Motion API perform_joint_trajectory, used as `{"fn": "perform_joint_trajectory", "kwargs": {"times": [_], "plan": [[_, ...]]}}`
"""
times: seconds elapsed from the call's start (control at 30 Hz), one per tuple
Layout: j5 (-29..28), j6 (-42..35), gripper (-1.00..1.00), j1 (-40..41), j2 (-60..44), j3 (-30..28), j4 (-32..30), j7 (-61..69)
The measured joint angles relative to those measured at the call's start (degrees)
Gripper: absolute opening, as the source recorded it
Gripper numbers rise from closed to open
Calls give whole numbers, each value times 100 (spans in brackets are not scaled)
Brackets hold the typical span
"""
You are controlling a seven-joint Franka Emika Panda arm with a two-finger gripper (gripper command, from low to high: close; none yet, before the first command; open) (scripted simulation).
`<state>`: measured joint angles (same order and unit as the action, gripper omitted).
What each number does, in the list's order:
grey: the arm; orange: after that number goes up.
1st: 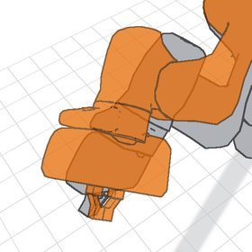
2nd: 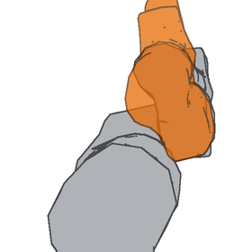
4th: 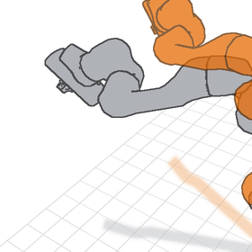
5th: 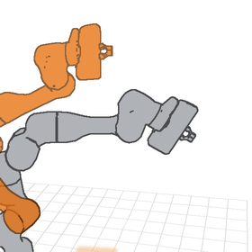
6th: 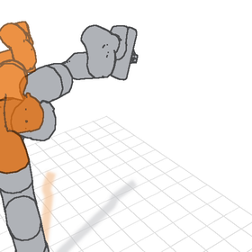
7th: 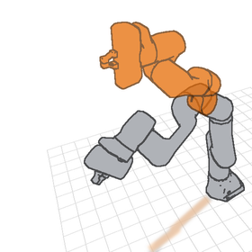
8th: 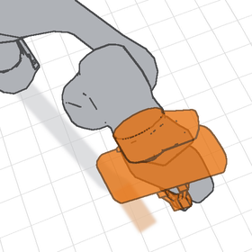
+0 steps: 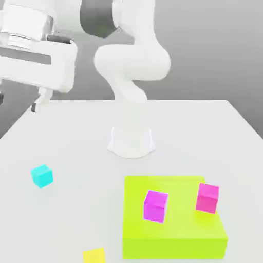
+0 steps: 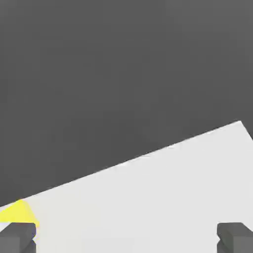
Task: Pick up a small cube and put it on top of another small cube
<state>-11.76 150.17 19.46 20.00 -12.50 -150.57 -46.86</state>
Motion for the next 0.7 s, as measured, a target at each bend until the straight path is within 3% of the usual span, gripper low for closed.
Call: {"fn": "perform_joint_trajectory", "kwargs": {"times": [0.27,0.37,0.43,0.57,0.67,0.7], "plan": [[123,885,0,652,-1172,-888,-865,434],[545,1232,0,799,-1630,-1234,-1198,859],[1124,1473,0,1014,-1969,-1264,-1367,1336],[2511,2071,0,1665,-2796,-250,-1272,2345],[3020,2562,0,2462,-3407,668,-1139,2749],[3078,2689,-100,2648,-3558,863,-1109,2804]]}}
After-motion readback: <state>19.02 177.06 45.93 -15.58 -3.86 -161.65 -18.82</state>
